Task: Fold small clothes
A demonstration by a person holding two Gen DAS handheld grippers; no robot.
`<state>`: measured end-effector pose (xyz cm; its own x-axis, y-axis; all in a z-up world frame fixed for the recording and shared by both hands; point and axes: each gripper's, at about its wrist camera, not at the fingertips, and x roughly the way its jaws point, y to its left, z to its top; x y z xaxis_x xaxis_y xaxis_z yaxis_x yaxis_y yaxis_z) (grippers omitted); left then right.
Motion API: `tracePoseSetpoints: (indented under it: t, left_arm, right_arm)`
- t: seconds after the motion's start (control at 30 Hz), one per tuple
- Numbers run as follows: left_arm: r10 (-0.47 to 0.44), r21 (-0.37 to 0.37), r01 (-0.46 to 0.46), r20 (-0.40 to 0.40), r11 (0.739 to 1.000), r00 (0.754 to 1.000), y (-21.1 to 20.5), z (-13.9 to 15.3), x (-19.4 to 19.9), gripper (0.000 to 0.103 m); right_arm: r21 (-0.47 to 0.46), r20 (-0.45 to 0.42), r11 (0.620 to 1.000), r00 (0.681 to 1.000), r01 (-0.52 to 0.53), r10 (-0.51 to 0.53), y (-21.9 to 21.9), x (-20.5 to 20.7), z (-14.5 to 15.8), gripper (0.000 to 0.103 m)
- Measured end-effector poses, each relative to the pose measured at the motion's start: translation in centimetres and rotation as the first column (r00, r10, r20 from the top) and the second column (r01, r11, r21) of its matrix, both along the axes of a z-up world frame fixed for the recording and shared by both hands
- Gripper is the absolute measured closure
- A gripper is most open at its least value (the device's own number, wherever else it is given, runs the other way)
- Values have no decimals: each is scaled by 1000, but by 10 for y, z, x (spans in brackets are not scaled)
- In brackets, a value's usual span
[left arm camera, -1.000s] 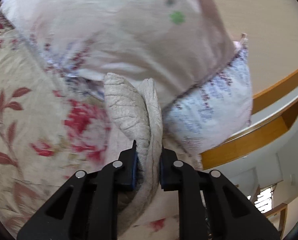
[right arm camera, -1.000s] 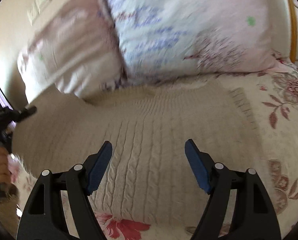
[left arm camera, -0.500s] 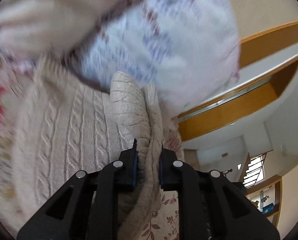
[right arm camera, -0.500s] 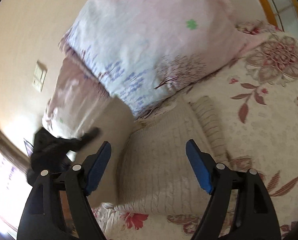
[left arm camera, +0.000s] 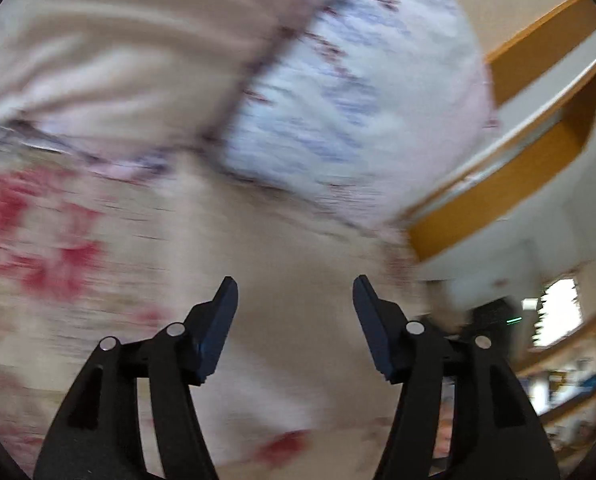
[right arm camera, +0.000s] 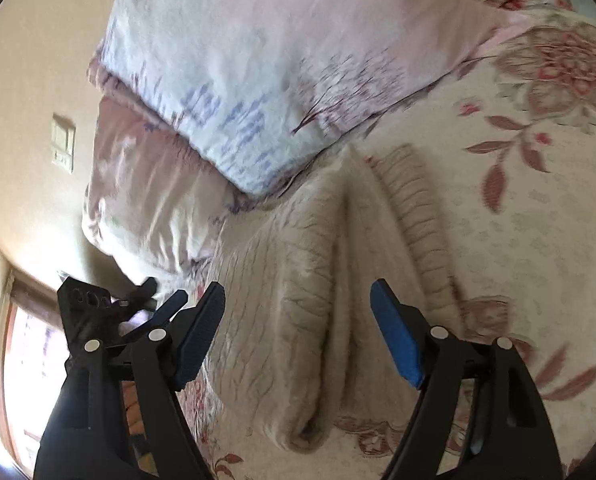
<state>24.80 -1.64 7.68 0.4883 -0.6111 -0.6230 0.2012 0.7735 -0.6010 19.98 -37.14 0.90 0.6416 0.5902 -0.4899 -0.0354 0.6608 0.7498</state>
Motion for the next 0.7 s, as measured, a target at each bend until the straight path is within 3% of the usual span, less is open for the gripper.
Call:
tracePoseSetpoints:
  t: [0.13,0.23,0.37,0.53,0.57,0.6,0.7]
  left_arm:
    - [47,64,-42,-83,997,995,26,-26,7,43]
    - [58,87,-47,-130,995,990,29,-44,11,41]
    - [46,95,-35,-120,995,992,33,-46,13,40]
    - [34,90,-22,-131,996,991,29,-47,14,38]
    - [30,88,-18,-134,996,991,29,-47,14,38]
    - [30,87,-18,-137,996,990,19,-49,17,37]
    - [32,63,-22,-161,998,986,21,-50,17,35]
  right_arm:
    - [-51,-56,998,998,-21,19,12,20,-8,27]
    - [-53,-111,998,993,-36,30,17,37,-20,39]
    - [-40,-90,998,995,-44,40,21,47,-21,55]
    - [-13,-125,1000,992,-21,19,20,68,-27,58]
    - [-18,-123,1000,992,-19,17,21,70,-26,62]
    - [-36,-117,999,993,-19,15,23,71,-24,73]
    - [-73,-106,997,994,-34,26,28,71,-20,83]
